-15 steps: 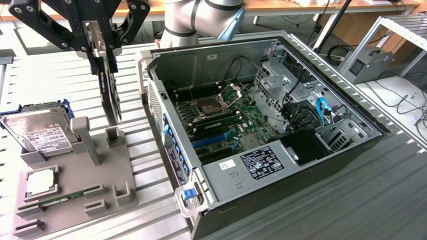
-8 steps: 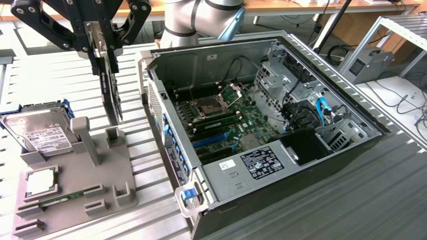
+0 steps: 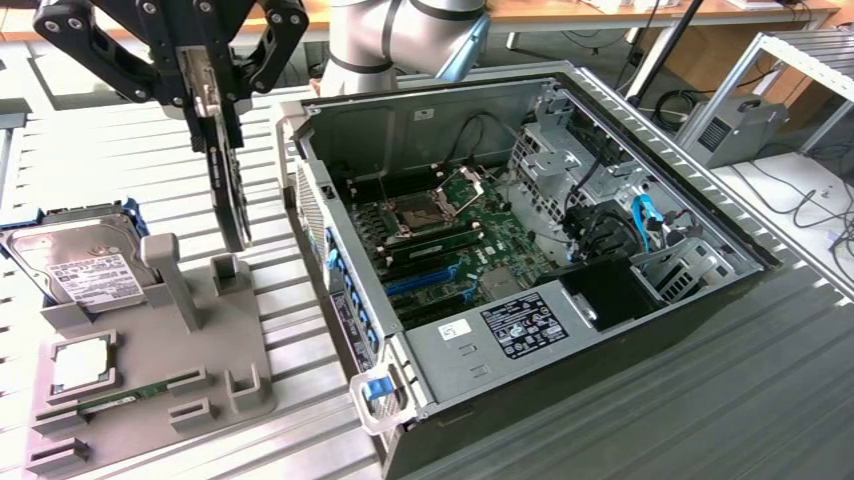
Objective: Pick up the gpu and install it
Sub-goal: 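Pick up the gpu and move the gpu toward the slot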
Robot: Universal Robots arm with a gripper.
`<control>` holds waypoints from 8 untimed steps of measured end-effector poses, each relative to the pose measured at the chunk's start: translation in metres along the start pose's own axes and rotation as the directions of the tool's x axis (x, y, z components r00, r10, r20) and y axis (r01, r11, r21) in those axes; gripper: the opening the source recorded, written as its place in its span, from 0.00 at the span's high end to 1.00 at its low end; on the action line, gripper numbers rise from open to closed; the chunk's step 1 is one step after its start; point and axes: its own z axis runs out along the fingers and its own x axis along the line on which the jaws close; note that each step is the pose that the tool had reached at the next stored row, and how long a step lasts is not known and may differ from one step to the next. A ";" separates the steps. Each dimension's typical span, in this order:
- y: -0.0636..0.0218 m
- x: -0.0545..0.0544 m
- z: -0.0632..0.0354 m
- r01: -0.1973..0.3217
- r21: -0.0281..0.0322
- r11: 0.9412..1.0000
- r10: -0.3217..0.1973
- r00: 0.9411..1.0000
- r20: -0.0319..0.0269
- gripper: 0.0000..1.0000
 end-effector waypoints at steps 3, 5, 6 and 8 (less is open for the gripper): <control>0.0000 -0.001 0.0005 0.000 0.000 1.000 0.000 1.000 0.000 0.73; 0.0000 -0.001 0.0008 0.000 0.000 1.000 0.000 1.000 0.000 0.73; 0.0001 -0.001 0.0009 0.000 0.000 1.000 0.000 1.000 0.000 0.73; 0.0001 -0.002 0.0014 0.000 0.000 1.000 0.000 1.000 0.000 0.73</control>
